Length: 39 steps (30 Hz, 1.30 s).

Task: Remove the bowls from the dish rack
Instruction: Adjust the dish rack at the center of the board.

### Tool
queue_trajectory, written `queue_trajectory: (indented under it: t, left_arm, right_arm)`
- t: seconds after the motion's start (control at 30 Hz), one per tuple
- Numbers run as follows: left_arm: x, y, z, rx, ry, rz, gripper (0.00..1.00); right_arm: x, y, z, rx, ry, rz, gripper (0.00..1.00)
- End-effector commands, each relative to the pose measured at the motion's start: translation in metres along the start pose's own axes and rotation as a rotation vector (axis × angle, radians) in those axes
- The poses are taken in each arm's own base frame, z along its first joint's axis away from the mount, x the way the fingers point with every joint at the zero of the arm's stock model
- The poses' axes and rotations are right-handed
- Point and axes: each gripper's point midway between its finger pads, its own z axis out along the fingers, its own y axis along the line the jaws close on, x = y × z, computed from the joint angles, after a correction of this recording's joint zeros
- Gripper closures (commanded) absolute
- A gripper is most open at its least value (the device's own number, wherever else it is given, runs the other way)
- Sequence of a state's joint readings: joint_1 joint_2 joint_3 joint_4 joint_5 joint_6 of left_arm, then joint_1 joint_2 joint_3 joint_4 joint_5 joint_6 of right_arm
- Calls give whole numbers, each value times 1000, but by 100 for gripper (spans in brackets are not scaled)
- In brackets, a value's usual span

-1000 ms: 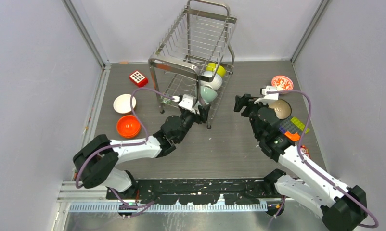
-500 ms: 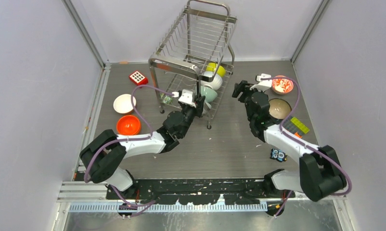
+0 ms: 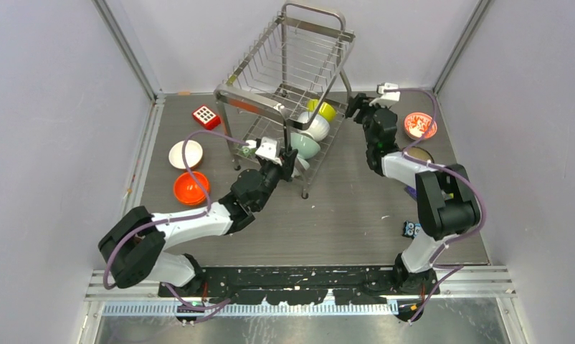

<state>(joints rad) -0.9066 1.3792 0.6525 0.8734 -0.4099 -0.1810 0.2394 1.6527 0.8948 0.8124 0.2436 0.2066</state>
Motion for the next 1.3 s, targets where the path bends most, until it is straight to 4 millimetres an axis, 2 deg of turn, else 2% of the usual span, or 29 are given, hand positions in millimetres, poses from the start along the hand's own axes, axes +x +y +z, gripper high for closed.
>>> queue_trajectory:
  t: [0.0,0.13,0.23,0.4,0.63,0.7,0.77,0.87,0.93,1.1,1.27]
  left_arm:
    - [-30,-6,-11,44,-38,-16,100]
    - [-33,-7,-18,61,-20,-18,100]
    - [-34,-6,-23,66,-3,-21,100]
    - [-33,-4,-31,66,14,-30,100]
    - [-30,0,-37,58,36,-29,100]
    - [-29,1,-38,54,40,-29,100]
    - [-29,2,-38,52,41,-29,100]
    - [-30,4,-37,40,41,-26,100]
    - [-30,6,-36,30,43,-19,100]
    - [-23,17,-31,-6,76,-4,100]
    - [-19,31,-29,-60,92,-3,100]
  right_arm:
    - [-40,33,30,-122,-135,-12,29]
    - [-29,41,50,-154,-119,-46,29]
    - [-16,39,65,-143,-99,-73,29]
    - [-5,43,88,-158,-95,-87,29]
    - [10,43,108,-159,-71,-126,31]
    - [15,42,112,-155,-57,-145,34]
    - [15,43,114,-155,-50,-153,43]
    - [17,40,111,-145,-44,-147,67]
    - [19,36,106,-128,-42,-142,74]
    - [27,25,85,-85,-24,-136,88]
    - [17,12,61,-16,-29,-123,93]
